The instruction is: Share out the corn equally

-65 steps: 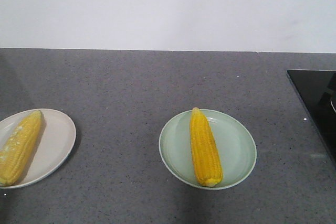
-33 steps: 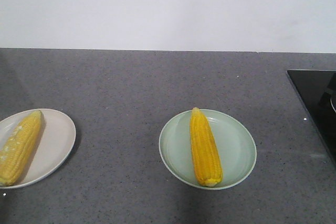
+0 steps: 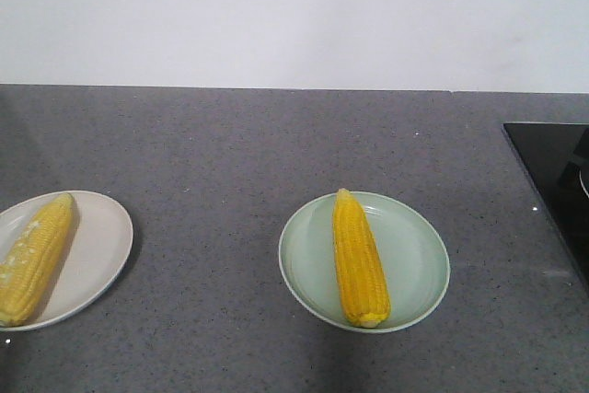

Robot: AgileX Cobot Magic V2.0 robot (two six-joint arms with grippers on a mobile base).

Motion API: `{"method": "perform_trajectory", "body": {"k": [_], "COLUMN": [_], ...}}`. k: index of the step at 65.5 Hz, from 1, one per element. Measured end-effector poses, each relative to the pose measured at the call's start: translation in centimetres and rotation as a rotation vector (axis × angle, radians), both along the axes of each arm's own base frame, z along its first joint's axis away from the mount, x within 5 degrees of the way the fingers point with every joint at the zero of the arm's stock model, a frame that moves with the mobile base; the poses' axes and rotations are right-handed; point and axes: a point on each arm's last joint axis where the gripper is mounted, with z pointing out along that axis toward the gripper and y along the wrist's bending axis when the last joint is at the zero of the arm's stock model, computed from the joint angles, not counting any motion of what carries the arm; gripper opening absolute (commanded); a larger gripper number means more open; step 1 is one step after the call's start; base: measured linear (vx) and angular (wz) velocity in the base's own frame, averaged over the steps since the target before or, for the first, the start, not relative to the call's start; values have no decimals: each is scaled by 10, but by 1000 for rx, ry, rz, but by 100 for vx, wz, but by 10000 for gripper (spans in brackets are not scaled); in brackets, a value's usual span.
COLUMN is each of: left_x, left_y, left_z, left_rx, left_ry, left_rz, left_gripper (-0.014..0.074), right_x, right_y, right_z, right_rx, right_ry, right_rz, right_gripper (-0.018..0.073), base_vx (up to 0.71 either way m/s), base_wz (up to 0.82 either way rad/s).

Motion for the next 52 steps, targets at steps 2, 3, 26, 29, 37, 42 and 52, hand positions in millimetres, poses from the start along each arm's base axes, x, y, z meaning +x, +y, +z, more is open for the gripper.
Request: {"method": "perform_trajectory", "body": {"k": [2,3,26,29,37,42,52], "left_x": [0,0,0,0,0,0,0], "left_y": [0,0,0,0,0,0,0], "left_z": [0,0,0,0,0,0,0], "left_rx": [0,0,-1,-1,-1,-1,-1], "left_ry": [0,0,0,0,0,0,0], "left_rz": [0,0,0,0,0,0,0], "left_gripper": [-6,-6,-6,-6,-6,-6,-6], "right_x": [0,0,0,-1,-4,-8,-19], "right_y": [0,0,0,0,-3,-6,-10], "right_z": [0,0,-1,-1,-7,-14,-33], "right_rx": [0,0,0,3,29,53,69], "right_ry": [0,0,-3,-15,-66,-98,-164], "right_rz": [0,0,1,4,-14,-34,-54], "right_gripper": [-11,-11,-11,-11,-11,-11,-11], "base_vx": [0,0,0,0,0,0,0], "base_wz": [0,0,0,0,0,0,0]}}
